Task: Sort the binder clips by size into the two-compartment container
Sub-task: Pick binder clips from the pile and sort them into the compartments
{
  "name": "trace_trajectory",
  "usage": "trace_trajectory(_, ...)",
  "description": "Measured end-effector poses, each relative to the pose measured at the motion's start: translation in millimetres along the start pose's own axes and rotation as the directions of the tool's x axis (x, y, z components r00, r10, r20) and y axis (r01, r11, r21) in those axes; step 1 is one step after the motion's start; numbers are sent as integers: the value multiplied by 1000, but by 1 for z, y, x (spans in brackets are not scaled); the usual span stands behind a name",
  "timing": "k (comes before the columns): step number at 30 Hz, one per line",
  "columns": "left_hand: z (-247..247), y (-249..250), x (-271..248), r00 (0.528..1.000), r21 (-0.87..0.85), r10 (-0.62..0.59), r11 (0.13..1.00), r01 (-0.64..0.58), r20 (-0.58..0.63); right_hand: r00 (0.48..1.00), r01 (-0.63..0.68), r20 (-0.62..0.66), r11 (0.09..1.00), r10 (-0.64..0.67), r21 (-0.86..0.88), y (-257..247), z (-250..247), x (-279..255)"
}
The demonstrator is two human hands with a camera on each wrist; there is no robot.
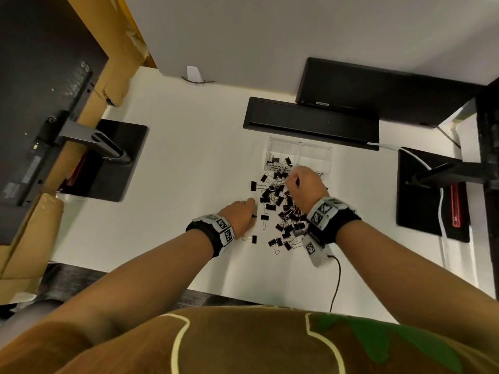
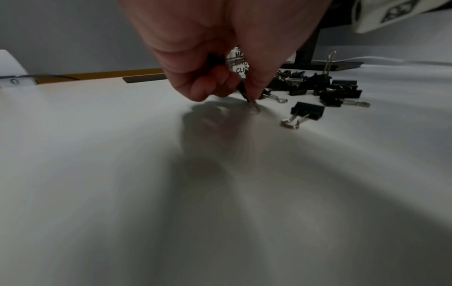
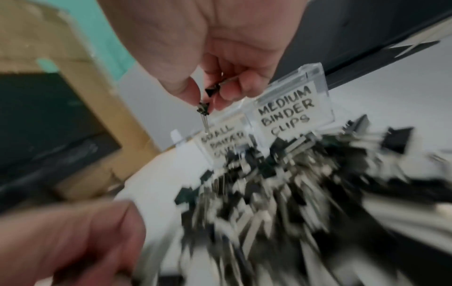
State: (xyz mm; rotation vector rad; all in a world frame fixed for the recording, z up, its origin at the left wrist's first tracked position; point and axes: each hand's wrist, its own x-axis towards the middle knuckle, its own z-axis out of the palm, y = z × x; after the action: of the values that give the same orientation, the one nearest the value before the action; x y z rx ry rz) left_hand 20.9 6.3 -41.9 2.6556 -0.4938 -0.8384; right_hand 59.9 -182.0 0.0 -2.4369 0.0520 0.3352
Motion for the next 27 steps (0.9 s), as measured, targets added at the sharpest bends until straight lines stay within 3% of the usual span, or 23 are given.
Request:
trace_trajectory(3, 0, -1, 1, 999, -71, -13, 997, 11, -30, 996, -34, -77, 999, 37, 42, -10, -20, 29)
trace_trajectory(9, -10, 6, 4, 997, -192, -6, 981, -10, -78, 998, -57, -2, 990, 57, -127, -19, -30, 64)
trace_trajectory(14, -23, 16, 19, 987, -346, -74, 938, 20, -144, 996, -92, 6, 996, 92, 7, -13, -29, 57)
trace_trajectory(19, -52, 32, 44, 962, -372, -94, 928, -8, -255, 998, -65, -21, 995, 67, 69, 5, -24, 23)
trace_trajectory(23, -80, 44, 74, 944, -317, -80, 948, -27, -320, 987, -3, 162, 1000, 2, 6, 28, -2, -22)
trace_trajectory(27, -97, 52, 99, 949, -262, -92, 965, 10, -301, 924, 108, 379, 985, -50, -132, 42, 20, -60)
